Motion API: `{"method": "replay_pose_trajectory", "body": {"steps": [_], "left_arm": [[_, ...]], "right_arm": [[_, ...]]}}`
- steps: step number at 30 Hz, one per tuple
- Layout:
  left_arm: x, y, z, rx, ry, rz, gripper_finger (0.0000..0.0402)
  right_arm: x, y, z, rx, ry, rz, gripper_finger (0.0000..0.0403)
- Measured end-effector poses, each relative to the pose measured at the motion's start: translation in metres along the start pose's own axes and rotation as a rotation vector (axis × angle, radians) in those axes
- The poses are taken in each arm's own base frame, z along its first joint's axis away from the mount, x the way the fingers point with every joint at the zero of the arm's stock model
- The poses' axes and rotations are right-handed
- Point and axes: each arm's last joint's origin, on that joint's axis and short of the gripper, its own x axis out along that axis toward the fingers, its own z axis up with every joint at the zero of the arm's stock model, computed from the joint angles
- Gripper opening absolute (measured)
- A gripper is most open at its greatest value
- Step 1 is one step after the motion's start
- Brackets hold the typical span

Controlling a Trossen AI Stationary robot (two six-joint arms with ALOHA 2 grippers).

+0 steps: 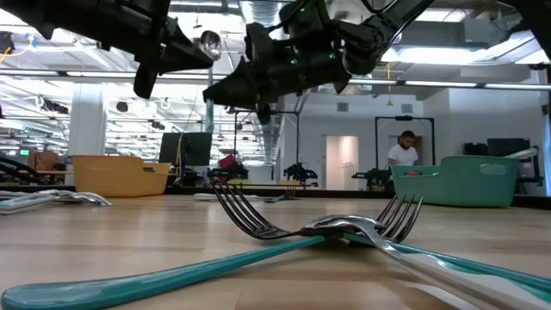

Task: Sort silverware by color (type)
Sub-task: Put the white-blue spoon into the blue bin

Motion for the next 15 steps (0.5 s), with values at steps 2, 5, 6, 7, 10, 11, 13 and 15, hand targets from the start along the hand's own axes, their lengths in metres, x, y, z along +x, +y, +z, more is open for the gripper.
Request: {"method": "replay_pose_trajectory", "body": {"steps": [2,5,6,7,10,11,13,15], "left_arm": [[-0.001,0.001,-0.001,-0.009,0.019,0.005,0.0003],[-0.006,0.003,0.0,-0.017,0.043,0.007,0.0016],[-0.008,0.004,-0.001,-0.013,0.061,0.019,0.0022],[-0.01,0.006,-0.002,-0.012,0.077,0.031,0.0028],[-0.018,0.008,-0.002,-0.021,0.096,0.052,0.0049],[-0.02,0.008,-0.003,-0.019,0.103,0.054,0.0056],[-0.025,0.008,-0.008,0.001,0.133,0.072,0.0068],[-0.029,0.006,-0.013,0.014,0.143,0.087,0.0077]], "right_arm": [[-0.004,0.0,0.001,-0.001,0.031,-0.016,0.0028],[-0.013,0.0,0.002,0.001,0.042,-0.074,0.0028],[-0.019,0.0,0.001,0.001,0.067,-0.097,0.0028],[-0.025,0.0,0.003,-0.003,0.08,-0.127,0.0028],[-0.046,0.002,0.009,0.0,0.117,-0.225,0.0028],[-0.055,0.001,0.009,0.003,0.149,-0.266,0.0028],[-0.071,0.0,0.009,0.005,0.227,-0.387,0.0028],[-0.09,-0.001,0.007,-0.007,0.339,-0.542,0.0028]]}}
